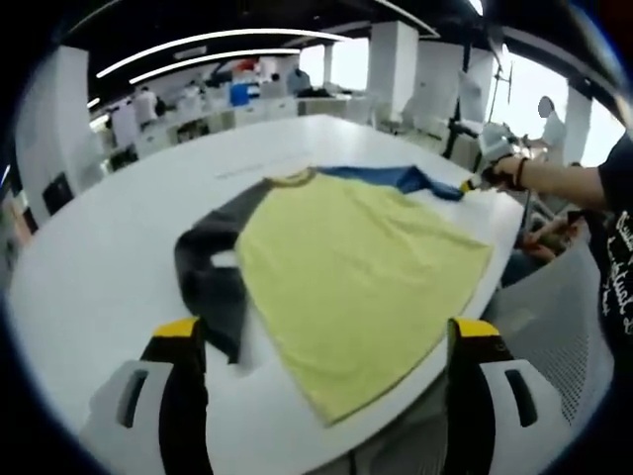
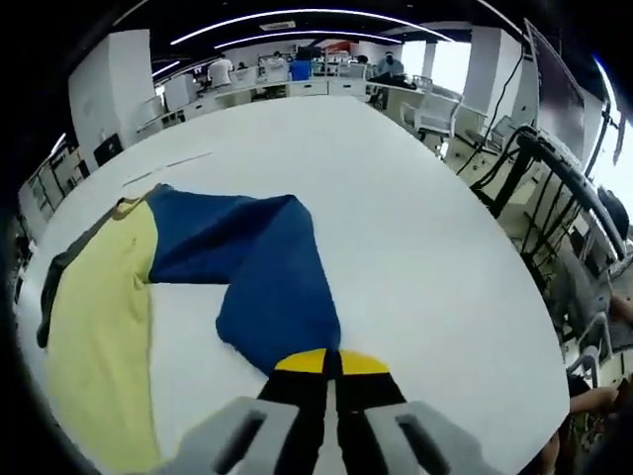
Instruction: Fold the garment on the visible template until the final outline fits inside the template.
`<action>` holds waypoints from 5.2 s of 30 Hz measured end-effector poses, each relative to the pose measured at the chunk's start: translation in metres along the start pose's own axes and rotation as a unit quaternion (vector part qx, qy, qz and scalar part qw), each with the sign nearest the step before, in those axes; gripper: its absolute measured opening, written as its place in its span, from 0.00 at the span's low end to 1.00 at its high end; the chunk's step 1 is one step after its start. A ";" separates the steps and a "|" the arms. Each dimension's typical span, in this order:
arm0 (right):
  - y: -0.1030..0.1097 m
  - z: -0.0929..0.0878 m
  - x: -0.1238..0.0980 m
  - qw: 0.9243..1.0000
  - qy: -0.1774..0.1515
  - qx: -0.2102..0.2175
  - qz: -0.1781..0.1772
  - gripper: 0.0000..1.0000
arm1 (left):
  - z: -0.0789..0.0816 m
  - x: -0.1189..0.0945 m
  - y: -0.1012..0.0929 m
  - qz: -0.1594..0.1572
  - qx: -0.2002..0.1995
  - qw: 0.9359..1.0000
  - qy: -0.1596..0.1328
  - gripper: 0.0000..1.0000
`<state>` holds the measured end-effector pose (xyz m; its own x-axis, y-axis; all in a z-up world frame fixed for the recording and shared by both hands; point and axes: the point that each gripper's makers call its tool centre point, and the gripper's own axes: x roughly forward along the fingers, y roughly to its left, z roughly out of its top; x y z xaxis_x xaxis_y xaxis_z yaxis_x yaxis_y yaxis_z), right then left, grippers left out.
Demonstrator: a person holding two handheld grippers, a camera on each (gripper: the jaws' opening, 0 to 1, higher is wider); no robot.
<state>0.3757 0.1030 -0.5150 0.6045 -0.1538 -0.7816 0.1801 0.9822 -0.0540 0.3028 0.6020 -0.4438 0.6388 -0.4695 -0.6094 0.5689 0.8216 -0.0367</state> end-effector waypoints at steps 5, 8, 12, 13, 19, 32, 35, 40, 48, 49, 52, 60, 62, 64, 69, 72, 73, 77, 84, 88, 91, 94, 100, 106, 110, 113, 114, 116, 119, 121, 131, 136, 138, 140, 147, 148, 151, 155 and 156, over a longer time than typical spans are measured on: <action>-0.023 0.015 0.002 1.000 -0.004 -0.023 -0.020 0.00 | 0.000 0.001 0.001 0.003 -0.002 1.000 0.003 0.98; -0.036 0.021 0.006 0.999 0.000 -0.039 -0.030 0.00 | 0.001 0.001 -0.001 0.002 -0.003 1.000 -0.001 0.98; -0.052 0.030 0.010 0.998 0.006 -0.046 -0.043 0.00 | 0.002 0.001 -0.003 -0.003 -0.006 1.000 -0.003 0.98; -0.054 0.032 0.011 0.998 0.006 -0.048 -0.044 0.00 | 0.002 0.001 -0.004 -0.004 -0.008 1.000 -0.003 0.98; -0.068 0.048 0.021 0.996 0.000 -0.061 -0.057 0.00 | 0.006 0.002 -0.004 -0.006 -0.006 1.000 -0.007 0.98; -0.081 0.064 0.037 0.997 0.015 -0.056 -0.056 0.00 | 0.007 0.003 -0.007 -0.016 0.008 1.000 -0.004 0.99; -0.083 0.063 0.039 0.997 0.023 -0.055 -0.058 0.00 | 0.008 0.003 -0.008 -0.018 0.007 1.000 -0.005 0.99; -0.084 0.066 0.043 0.998 0.023 -0.041 -0.051 0.00 | 0.010 0.003 -0.007 -0.016 0.006 1.000 -0.010 0.99; -0.085 0.061 0.048 0.997 0.034 -0.043 -0.050 0.00 | 0.008 0.004 -0.005 -0.016 0.006 1.000 -0.004 0.99; -0.084 0.061 0.047 0.998 0.035 -0.037 -0.048 0.00 | 0.007 0.004 -0.005 -0.016 0.006 1.000 -0.004 0.99; -0.080 0.064 0.044 0.999 0.023 -0.003 -0.038 0.10 | 0.008 0.004 -0.007 -0.018 0.007 1.000 -0.006 0.99; -0.069 0.054 0.031 0.998 0.031 0.046 -0.018 0.37 | 0.014 0.005 -0.008 -0.022 0.002 1.000 -0.020 0.99; -0.067 0.049 0.029 0.998 0.037 0.049 -0.017 0.38 | 0.015 0.004 -0.008 -0.021 0.005 1.000 -0.022 0.99; -0.064 0.045 0.028 0.997 0.043 0.057 -0.010 0.38 | 0.014 0.004 -0.009 -0.022 0.006 1.000 -0.021 0.99; -0.055 0.032 0.027 0.994 0.057 0.094 0.004 0.35 | 0.013 0.003 -0.009 -0.022 0.006 0.999 -0.023 0.99; -0.051 0.025 0.028 0.992 0.060 0.106 0.008 0.30 | 0.014 0.002 -0.009 -0.021 0.008 0.999 -0.025 0.99; -0.050 0.023 0.028 0.992 0.061 0.108 0.010 0.28 | 0.015 0.002 -0.010 -0.021 0.009 0.999 -0.026 0.99; -0.048 0.019 0.030 0.992 0.065 0.105 0.012 0.20 | 0.015 0.001 -0.010 -0.022 0.011 0.999 -0.026 0.99; -0.048 0.019 0.029 0.991 0.062 0.114 0.014 0.03 | 0.013 -0.002 -0.008 -0.017 0.012 1.000 -0.022 0.98; -0.046 0.023 0.024 0.995 0.065 0.075 0.015 0.00 | 0.012 -0.004 -0.008 -0.015 0.012 1.000 -0.022 0.99; -0.049 0.024 0.021 0.995 0.065 0.071 0.015 0.00 | 0.012 -0.005 -0.008 -0.015 0.011 1.000 -0.024 0.99; -0.048 0.024 0.020 0.995 0.066 0.071 0.020 0.00 | 0.012 -0.005 -0.009 -0.016 0.011 1.000 -0.023 0.99; -0.048 0.026 0.016 0.995 0.064 0.071 0.024 0.00 | 0.014 -0.006 -0.010 -0.019 0.013 0.999 -0.026 0.99; -0.043 0.034 0.010 0.996 0.059 0.069 0.029 0.00 | 0.016 -0.007 -0.008 -0.019 0.014 0.999 -0.028 0.99; -0.033 0.043 0.006 0.996 0.051 0.060 0.040 0.00 | 0.017 -0.007 -0.008 -0.020 0.014 0.999 -0.030 0.99; -0.023 0.051 0.003 0.996 0.048 0.055 0.053 0.00 | 0.018 -0.006 -0.009 -0.022 0.013 0.999 -0.032 0.99; -0.021 0.053 0.002 0.996 0.047 0.052 0.055 0.00 | 0.018 -0.006 -0.010 -0.022 0.013 0.999 -0.033 0.99; -0.015 0.057 0.000 0.996 0.045 0.040 0.058 0.00 | 0.019 -0.006 -0.011 -0.026 0.009 0.999 -0.035 0.99; -0.008 0.061 -0.002 0.997 0.043 0.032 0.064 0.00 | 0.021 -0.007 -0.011 -0.026 0.009 0.999 -0.038 0.99; 0.000 0.066 -0.003 0.996 0.038 0.031 0.074 0.00 | 0.021 -0.007 -0.011 -0.026 0.009 0.999 -0.039 0.99; 0.040 0.088 -0.002 0.994 0.024 -0.010 0.109 0.00 | 0.021 -0.008 -0.011 -0.026 0.005 0.999 -0.043 0.99; 0.058 0.096 0.000 0.991 0.022 -0.030 0.126 0.00 | 0.021 -0.009 -0.011 -0.026 0.004 0.999 -0.044 0.99; 0.065 0.098 -0.001 0.990 0.022 -0.042 0.131 0.00 | 0.021 -0.009 -0.011 -0.026 0.005 0.999 -0.044 0.99; 0.072 0.100 -0.001 0.989 0.019 -0.048 0.136 0.00 | 0.021 -0.009 -0.011 -0.026 0.004 0.999 -0.044 0.99; 0.109 0.102 -0.004 0.983 0.018 -0.074 0.164 0.00 | 0.020 -0.007 -0.011 -0.028 0.006 0.999 -0.040 0.99; 0.113 0.102 -0.004 0.983 0.018 -0.075 0.167 0.00 | 0.020 -0.008 -0.011 -0.028 0.006 0.999 -0.040 0.99; 0.131 0.103 -0.006 0.980 0.017 -0.084 0.180 0.00 | 0.019 -0.007 -0.011 -0.029 0.006 0.999 -0.039 0.99; 0.151 0.104 -0.011 0.976 0.013 -0.096 0.195 0.00 | 0.019 -0.008 -0.012 -0.030 0.004 0.999 -0.042 0.99; 0.154 0.104 -0.012 0.975 0.013 -0.097 0.198 0.00 | 0.020 -0.008 -0.012 -0.031 0.004 0.999 -0.042 0.99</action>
<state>0.4770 0.2448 -0.4496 0.5768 0.2412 -0.7805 -0.2154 0.9665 0.1394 0.3014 0.5896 -0.4233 0.6435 -0.5444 -0.5382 0.6117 0.7883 -0.0659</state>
